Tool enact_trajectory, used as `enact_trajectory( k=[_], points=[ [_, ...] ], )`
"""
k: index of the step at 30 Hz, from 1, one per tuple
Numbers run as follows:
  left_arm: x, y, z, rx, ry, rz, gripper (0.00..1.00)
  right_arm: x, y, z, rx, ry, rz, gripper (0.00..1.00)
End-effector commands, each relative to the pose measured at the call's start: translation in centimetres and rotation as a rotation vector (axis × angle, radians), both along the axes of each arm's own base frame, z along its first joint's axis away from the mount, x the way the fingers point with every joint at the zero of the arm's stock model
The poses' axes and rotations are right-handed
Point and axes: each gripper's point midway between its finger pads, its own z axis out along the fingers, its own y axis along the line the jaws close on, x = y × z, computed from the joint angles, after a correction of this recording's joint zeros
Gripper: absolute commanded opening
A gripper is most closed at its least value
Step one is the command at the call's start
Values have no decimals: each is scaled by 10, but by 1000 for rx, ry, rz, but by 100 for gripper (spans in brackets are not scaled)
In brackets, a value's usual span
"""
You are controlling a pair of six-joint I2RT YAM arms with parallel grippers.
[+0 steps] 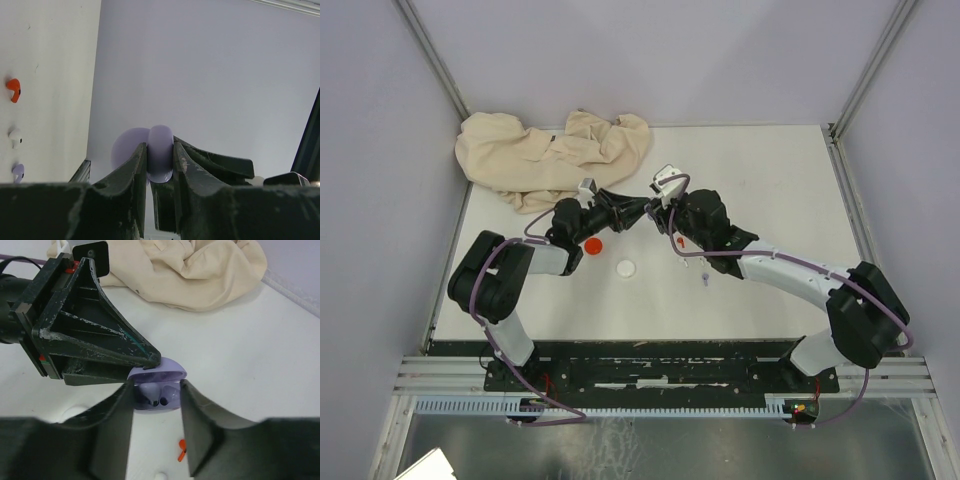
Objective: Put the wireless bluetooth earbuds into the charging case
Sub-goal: Place the earbud in the charging case, then pick up the earbud from the center of the board.
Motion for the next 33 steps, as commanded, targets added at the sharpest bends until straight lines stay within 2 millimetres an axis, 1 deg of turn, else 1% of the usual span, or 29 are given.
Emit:
enact_trajectory(
  k=[1,3,4,6,7,9,11,13,14,16,20,22,24,27,33],
  points=[
    [6,-2,37,-70,-93,3,3,-9,-3,34,92,-13,13,55],
    [8,-2,33,-70,-87,7,3,-13,-8,48,128,-16,0,60],
    [9,-2,30,-69,-83,7,3,-16,-13,58,151,-22,-17,64],
    [11,-2,25,-77,-79,8,3,-19,-28,75,191,-28,-82,71],
    [12,-2,24,-82,-78,8,3,-18,-40,80,195,-20,-138,74],
    [13,-1,18,-87,-70,7,3,-16,-66,80,158,36,-268,76],
    [13,-1,14,-84,-69,6,3,-18,-91,70,77,127,-383,76],
    [13,0,11,-76,-70,5,3,-24,-110,55,18,232,-463,76],
    [12,0,10,-70,-73,4,3,-31,-118,42,-29,298,-484,77],
    [11,2,7,-57,-75,4,3,-44,-127,16,-98,406,-500,77],
    [7,6,1,-19,-80,-5,3,-68,-137,-41,-245,615,-501,77],
    [5,6,1,-4,-88,-14,3,-76,-138,-65,-291,691,-493,76],
    [2,5,3,-3,-91,-30,3,-82,-137,-85,-311,739,-486,74],
    [0,4,5,29,-123,-45,3,-85,-135,-105,-333,783,-482,74],
    [-2,4,5,62,-134,-48,3,-86,-131,-134,-382,849,-470,73]
  ],
)
